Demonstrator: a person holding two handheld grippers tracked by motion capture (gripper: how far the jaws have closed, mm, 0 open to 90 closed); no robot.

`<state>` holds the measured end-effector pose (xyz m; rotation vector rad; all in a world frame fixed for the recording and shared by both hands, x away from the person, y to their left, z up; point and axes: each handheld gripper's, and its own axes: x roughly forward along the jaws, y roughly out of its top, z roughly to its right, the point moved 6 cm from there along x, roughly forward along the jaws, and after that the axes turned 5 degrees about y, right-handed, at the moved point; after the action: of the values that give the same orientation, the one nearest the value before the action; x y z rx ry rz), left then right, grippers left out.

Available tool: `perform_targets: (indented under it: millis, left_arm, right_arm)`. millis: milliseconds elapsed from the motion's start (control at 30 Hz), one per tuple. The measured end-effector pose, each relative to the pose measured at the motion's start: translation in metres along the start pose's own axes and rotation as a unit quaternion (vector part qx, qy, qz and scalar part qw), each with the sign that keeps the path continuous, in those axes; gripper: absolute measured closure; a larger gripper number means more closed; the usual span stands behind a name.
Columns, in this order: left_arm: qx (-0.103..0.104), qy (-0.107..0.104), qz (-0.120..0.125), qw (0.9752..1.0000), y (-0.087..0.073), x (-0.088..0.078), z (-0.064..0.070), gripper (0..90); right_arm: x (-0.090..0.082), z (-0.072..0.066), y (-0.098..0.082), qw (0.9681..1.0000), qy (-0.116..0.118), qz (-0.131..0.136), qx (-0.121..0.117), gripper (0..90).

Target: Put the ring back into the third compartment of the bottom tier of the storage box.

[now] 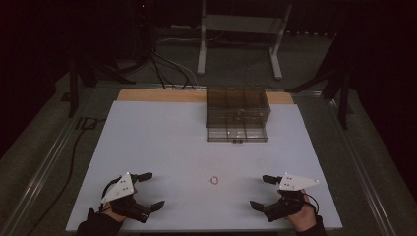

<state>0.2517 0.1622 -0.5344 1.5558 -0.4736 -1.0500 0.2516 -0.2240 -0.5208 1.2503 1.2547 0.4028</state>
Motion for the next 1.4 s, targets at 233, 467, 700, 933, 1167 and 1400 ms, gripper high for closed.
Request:
perform_targets:
  millis: [233, 467, 700, 933, 1167, 1400]
  left_arm:
    - [0.001, -0.001, -0.001, 1.0000, 0.000, 0.000, 0.000, 0.5]
    - [-0.001, -0.001, 0.000, 1.0000, 0.000, 0.000, -0.001, 0.6]
    - [-0.001, 0.000, 0.002, 1.0000, 0.000, 0.000, -0.001, 0.6]
    - [0.000, 0.000, 0.001, 1.0000, 0.000, 0.000, 0.000, 0.5]
    - [0.001, 0.000, 0.000, 1.0000, 0.000, 0.000, 0.000, 0.6]
    - [0.002, -0.001, 0.001, 1.0000, 0.001, 0.000, 0.000, 0.5]
  right_arm:
    - [0.000, -0.003, 0.005, 0.9999, -0.005, 0.004, -0.010, 0.0]
    - [-0.001, 0.001, 0.010, 0.9997, -0.010, 0.018, -0.011, 0.0]
    - [0.000, 0.004, 0.019, 0.9990, -0.023, 0.030, -0.023, 0.0]
    - [0.003, 0.004, 0.025, 0.9989, -0.024, 0.033, -0.025, 0.0]
    - [0.008, 0.006, 0.032, 0.9981, -0.034, 0.040, -0.033, 0.0]
    - [0.011, 0.010, 0.036, 0.9982, -0.034, 0.044, -0.024, 0.0]
